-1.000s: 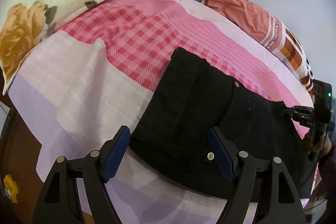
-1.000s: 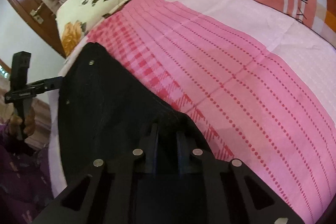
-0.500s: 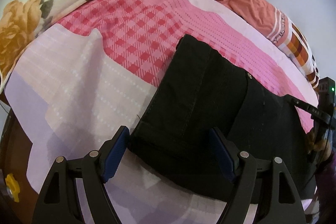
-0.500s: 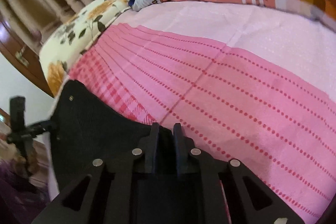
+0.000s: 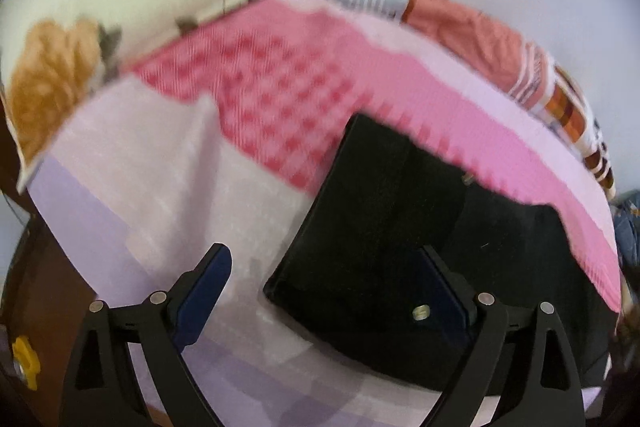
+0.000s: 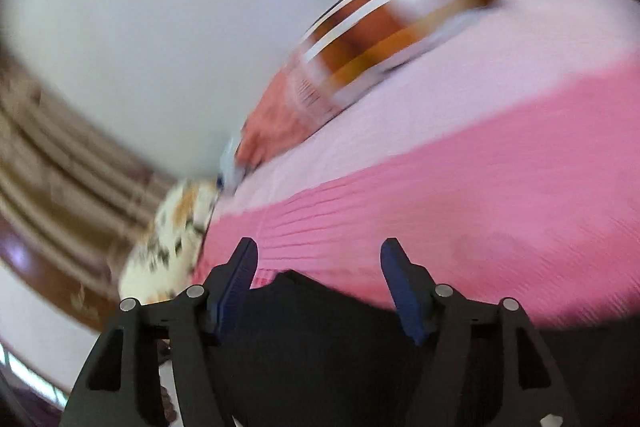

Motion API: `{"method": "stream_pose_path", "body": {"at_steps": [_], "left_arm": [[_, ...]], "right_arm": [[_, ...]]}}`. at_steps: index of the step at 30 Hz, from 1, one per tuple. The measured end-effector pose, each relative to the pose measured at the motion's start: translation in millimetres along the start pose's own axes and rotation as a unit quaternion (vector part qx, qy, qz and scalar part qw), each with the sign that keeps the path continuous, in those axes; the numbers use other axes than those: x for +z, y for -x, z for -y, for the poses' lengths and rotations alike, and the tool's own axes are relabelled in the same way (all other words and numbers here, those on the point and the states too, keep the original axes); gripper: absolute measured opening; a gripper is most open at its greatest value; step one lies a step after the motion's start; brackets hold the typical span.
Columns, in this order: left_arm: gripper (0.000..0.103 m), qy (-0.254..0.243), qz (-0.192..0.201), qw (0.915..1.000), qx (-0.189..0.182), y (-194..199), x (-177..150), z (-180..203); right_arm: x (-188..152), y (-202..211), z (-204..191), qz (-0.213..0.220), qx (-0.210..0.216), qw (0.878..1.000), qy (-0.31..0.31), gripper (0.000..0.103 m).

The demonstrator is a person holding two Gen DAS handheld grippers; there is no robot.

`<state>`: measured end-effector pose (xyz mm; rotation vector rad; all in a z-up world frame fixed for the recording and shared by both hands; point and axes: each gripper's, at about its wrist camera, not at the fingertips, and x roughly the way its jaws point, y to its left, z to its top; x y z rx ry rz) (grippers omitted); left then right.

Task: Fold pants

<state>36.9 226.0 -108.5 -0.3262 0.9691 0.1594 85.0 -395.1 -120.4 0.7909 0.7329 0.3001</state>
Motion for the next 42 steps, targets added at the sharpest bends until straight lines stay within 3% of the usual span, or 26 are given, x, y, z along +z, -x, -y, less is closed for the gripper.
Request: {"method": "stream_pose_path", "body": {"at_steps": [4, 8, 12, 19, 23, 27, 28, 31, 33, 36, 39, 41, 42], "left_arm": [[0.092, -0.060, 0.010, 0.9976, -0.035, 13, -6, 38], [0.092, -0.128, -0.010, 0.9891, -0.073, 6, -25, 84], [0.092, -0.165, -0.038, 0.9805, -0.101, 2, -43, 120], [0.092, -0.173, -0.047, 0.9773, -0.112, 8, -49, 144], [0.092, -0.172, -0.053, 0.9768, -0.116, 9, -54, 144], [0.092, -0.182, -0.057, 0.9758, -0.108, 5, -59, 148], [0.092, -0.182, -0.057, 0.9757, -0.108, 5, -60, 147], [0.092, -0.182, -0.056, 0.9754, -0.111, 5, -60, 147], [0.092, -0.178, -0.057, 0.9761, -0.111, 4, -60, 145], [0.092, -0.167, -0.060, 0.9771, -0.118, 4, -59, 140], [0.092, -0.160, -0.057, 0.9780, -0.122, 4, -58, 136], [0.092, -0.162, -0.057, 0.9781, -0.118, 3, -59, 137], [0.092, -0.166, -0.052, 0.9785, -0.111, 3, -60, 137]], "right_arm": [[-40, 122, 75, 0.072, -0.114, 0.988, -0.074, 0.063], [-90, 206, 136, 0.116, -0.181, 0.964, -0.158, 0.063], [-125, 240, 174, 0.157, -0.158, 0.949, -0.222, 0.063], [-133, 233, 205, 0.178, -0.108, 0.941, -0.266, 0.063], [-130, 213, 190, 0.156, -0.086, 0.953, -0.244, 0.063], [-126, 201, 172, 0.138, -0.100, 0.962, -0.212, 0.025], [-125, 200, 170, 0.138, -0.102, 0.964, -0.205, 0.021], [-124, 196, 173, 0.131, -0.125, 0.962, -0.203, 0.021], [-126, 196, 178, 0.132, -0.116, 0.961, -0.212, 0.022], [-126, 197, 181, 0.148, -0.081, 0.958, -0.230, 0.040], [-120, 188, 175, 0.143, -0.083, 0.961, -0.223, 0.046], [-116, 180, 170, 0.139, -0.090, 0.962, -0.219, 0.046], [-115, 178, 166, 0.134, -0.103, 0.963, -0.210, 0.039]]}}
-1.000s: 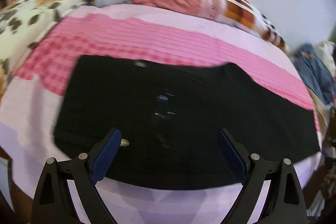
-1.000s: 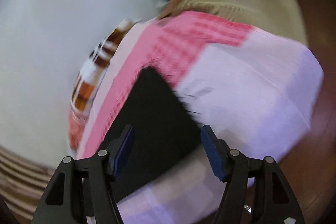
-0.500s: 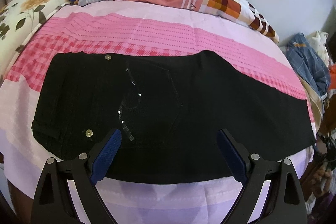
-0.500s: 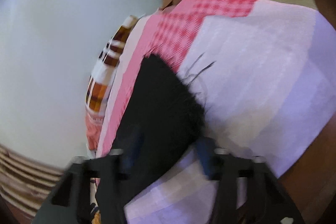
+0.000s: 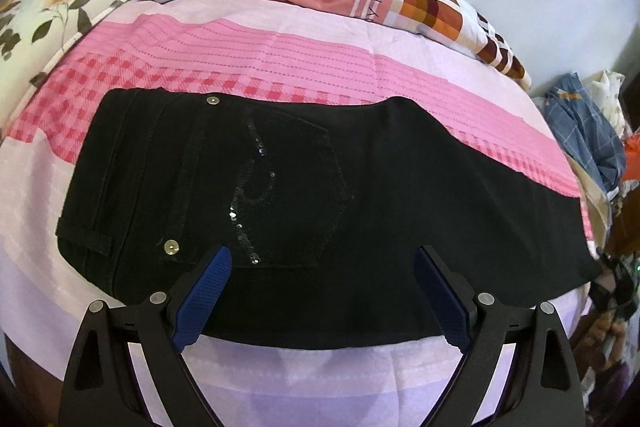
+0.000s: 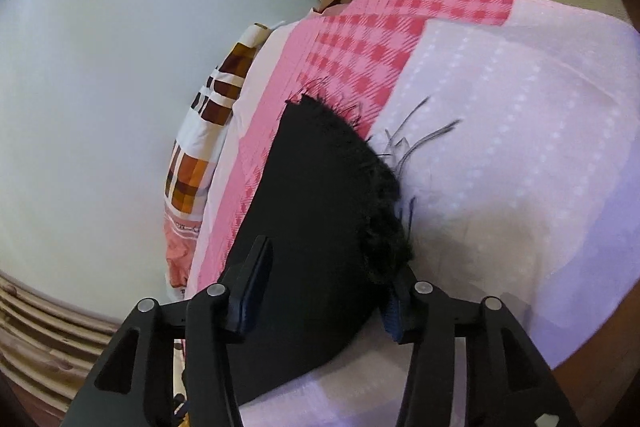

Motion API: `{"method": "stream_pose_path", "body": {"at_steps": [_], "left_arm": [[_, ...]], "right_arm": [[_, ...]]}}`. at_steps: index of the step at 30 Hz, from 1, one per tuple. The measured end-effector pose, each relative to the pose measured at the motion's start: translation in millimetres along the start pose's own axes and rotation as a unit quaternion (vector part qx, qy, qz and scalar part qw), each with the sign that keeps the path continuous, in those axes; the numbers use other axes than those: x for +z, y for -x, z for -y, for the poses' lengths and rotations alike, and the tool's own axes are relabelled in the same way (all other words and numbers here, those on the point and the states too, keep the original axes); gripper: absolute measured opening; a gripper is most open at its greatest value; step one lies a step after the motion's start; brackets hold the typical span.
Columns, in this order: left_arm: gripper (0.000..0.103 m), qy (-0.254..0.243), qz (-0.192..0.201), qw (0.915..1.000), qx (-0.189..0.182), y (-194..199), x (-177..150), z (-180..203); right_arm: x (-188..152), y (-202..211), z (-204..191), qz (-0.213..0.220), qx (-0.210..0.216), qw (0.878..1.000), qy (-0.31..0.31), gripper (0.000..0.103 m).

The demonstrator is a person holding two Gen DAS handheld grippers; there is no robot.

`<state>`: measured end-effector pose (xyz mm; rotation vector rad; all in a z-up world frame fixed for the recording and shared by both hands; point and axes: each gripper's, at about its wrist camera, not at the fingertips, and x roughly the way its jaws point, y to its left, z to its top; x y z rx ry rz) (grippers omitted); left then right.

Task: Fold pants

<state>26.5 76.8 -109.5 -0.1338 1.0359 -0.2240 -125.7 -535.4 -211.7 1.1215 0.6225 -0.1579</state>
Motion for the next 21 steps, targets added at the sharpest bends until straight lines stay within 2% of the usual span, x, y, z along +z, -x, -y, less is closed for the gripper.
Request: {"method": "stream_pose_path", "body": {"at_steps": [1, 2, 4, 9, 12, 21], "left_arm": [[0.092, -0.003, 0.004, 1.0000, 0.006, 1, -1, 0], [0.092, -0.006, 0.009, 0.9999, 0.013, 2, -1, 1], [0.092, -0.010, 0.018, 0.9995, 0.025, 5, -2, 0], [0.092, -0.020, 0.036, 0.9980, 0.048, 11, -1, -2], [0.092, -0.028, 0.035, 0.9971, 0.061, 10, -1, -2], [0.092, -0.033, 0.033, 0.9963, 0.072, 8, -1, -3]], "right_arm": [[-1, -4, -3, -0.007, -0.019, 1.000, 0.012, 0.025], [-3, -5, -1, -0.012, -0.024, 1.000, 0.011, 0.017], [-5, -4, 9, -0.008, -0.009, 1.000, -0.011, 0.009], [-7, -4, 13, -0.009, -0.019, 1.000, -0.004, 0.008], [-8, -2, 25, -0.009, -0.004, 1.000, -0.027, 0.008], [-7, 2, 27, -0.016, 0.002, 0.999, -0.040, 0.010]]}}
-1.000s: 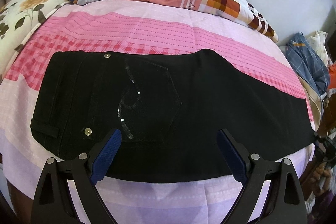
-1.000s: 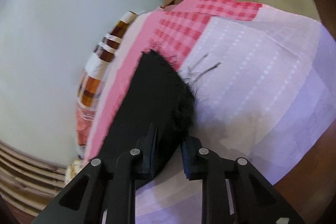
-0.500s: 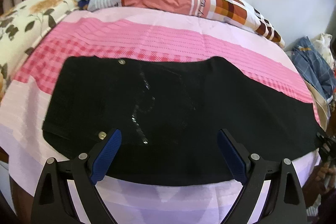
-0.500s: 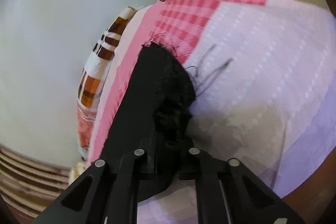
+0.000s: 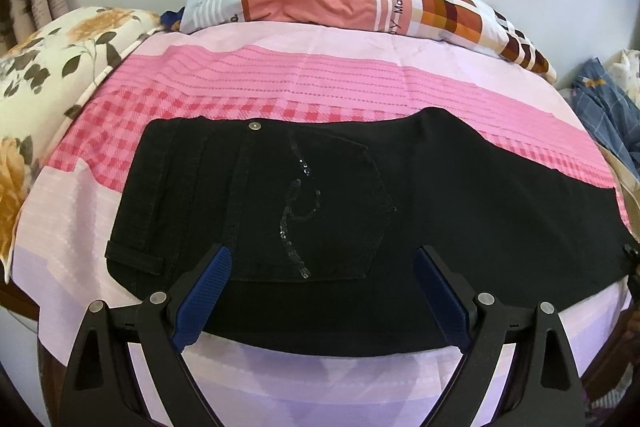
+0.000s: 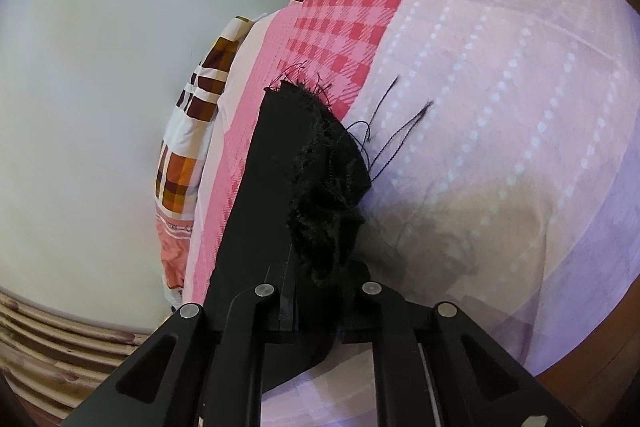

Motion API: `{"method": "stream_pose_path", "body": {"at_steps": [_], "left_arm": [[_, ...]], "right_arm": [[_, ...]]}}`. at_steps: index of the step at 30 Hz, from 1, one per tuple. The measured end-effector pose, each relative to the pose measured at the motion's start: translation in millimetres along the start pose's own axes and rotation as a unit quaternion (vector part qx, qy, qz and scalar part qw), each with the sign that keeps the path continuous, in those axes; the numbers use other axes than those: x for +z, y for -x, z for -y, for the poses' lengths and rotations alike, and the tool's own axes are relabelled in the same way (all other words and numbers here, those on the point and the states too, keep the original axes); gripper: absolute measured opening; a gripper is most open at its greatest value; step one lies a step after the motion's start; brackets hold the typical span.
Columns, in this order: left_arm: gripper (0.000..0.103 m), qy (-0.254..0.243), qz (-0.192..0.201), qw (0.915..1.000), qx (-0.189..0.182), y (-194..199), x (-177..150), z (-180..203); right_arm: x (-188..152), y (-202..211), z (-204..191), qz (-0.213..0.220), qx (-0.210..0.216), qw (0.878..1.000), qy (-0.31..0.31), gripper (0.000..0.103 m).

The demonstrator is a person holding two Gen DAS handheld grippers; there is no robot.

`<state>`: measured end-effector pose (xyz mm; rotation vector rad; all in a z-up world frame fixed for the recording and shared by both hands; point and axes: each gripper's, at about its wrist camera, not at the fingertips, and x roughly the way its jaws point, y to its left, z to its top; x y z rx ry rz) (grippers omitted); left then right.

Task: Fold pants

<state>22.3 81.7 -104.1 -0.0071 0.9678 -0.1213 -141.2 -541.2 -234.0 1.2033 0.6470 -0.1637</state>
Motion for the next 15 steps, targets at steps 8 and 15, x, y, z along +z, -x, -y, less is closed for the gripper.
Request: {"method": "stream_pose_path", "body": {"at_steps": [8, 15], "left_arm": [[0.092, -0.020, -0.001, 0.9996, 0.018, -1, -2, 6], [0.092, -0.029, -0.005, 0.9987, 0.041, 1, -1, 5]], "right_arm": [[0, -1, -13, -0.006, -0.022, 1.000, 0.009, 0.012], [1, -6, -33, -0.018, -0.001, 1.000, -0.013, 0.011]]}}
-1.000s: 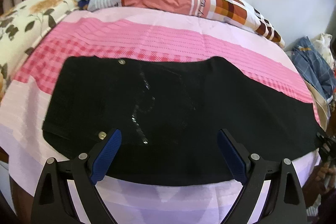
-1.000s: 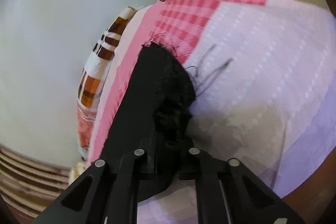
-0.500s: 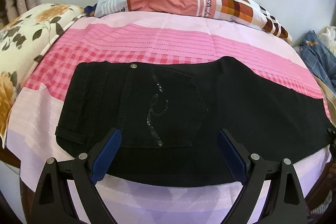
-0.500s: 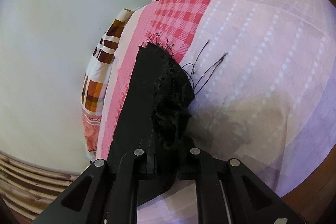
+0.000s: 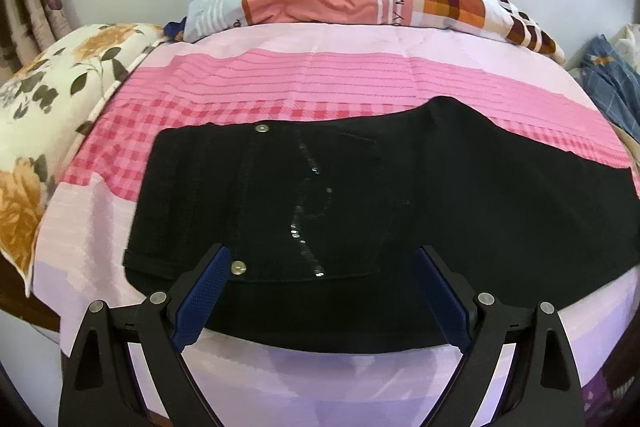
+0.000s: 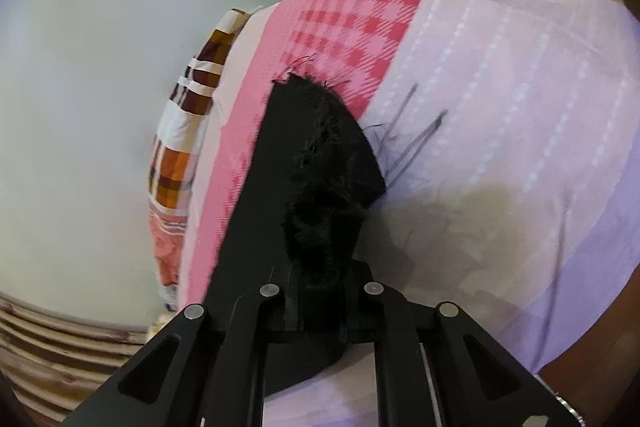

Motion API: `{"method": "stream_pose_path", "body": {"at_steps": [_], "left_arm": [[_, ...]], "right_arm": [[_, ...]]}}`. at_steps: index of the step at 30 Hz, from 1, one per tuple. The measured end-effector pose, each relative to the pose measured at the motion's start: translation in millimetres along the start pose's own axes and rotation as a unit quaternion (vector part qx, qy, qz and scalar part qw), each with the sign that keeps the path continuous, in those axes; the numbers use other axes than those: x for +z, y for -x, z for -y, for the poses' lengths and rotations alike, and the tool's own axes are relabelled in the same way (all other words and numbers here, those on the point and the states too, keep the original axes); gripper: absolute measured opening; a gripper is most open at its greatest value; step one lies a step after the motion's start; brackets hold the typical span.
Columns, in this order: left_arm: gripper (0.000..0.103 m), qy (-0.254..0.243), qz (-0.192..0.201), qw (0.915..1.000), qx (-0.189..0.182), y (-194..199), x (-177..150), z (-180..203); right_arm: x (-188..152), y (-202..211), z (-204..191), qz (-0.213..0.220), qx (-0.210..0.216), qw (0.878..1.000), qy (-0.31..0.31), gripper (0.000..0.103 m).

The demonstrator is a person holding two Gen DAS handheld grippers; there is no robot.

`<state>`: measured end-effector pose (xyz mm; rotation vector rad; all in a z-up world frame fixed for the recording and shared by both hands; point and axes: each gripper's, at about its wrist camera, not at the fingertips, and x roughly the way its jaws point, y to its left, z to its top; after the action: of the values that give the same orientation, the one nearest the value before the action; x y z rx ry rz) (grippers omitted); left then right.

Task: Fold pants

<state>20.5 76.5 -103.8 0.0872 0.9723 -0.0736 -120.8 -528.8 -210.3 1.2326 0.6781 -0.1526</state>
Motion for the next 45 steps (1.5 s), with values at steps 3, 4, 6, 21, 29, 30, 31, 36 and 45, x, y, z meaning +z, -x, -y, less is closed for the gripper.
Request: {"method": "stream_pose_path", "body": {"at_steps": [3, 4, 6, 21, 29, 30, 31, 36, 45], "left_arm": [[0.092, 0.014, 0.001, 0.9999, 0.007, 5, 3, -11], [0.092, 0.017, 0.001, 0.9998, 0.007, 6, 4, -14], [0.092, 0.024, 0.002, 0.9997, 0.011, 9, 4, -21], [0.092, 0.017, -0.006, 0.9995, 0.025, 10, -2, -28], [0.092, -0.001, -0.012, 0.9996, 0.027, 7, -4, -20], [0.092, -0.002, -0.012, 0.9996, 0.027, 7, -5, -20], [0.092, -0.002, -0.013, 0.9995, 0.027, 6, -5, -20], [0.092, -0.001, -0.019, 0.9995, 0.023, 3, -5, -20], [0.092, -0.008, -0.027, 0.9994, 0.022, 0, -7, -17]], "right_arm": [[-6, -7, -24, -0.013, 0.018, 1.000, 0.012, 0.011], [-10, -11, -37, -0.021, 0.028, 0.999, 0.019, 0.011], [-16, -20, -56, -0.035, 0.043, 0.998, 0.030, 0.011], [-143, -165, -187, -0.229, 0.103, 0.960, 0.123, 0.011], [-205, -221, -211, -0.306, 0.094, 0.934, 0.161, 0.011], [-210, -222, -213, -0.311, 0.092, 0.932, 0.166, 0.011], [-215, -225, -214, -0.313, 0.089, 0.930, 0.171, 0.011], [-230, -231, -219, -0.321, 0.073, 0.923, 0.198, 0.011], [-243, -229, -222, -0.325, 0.055, 0.911, 0.247, 0.012]]}}
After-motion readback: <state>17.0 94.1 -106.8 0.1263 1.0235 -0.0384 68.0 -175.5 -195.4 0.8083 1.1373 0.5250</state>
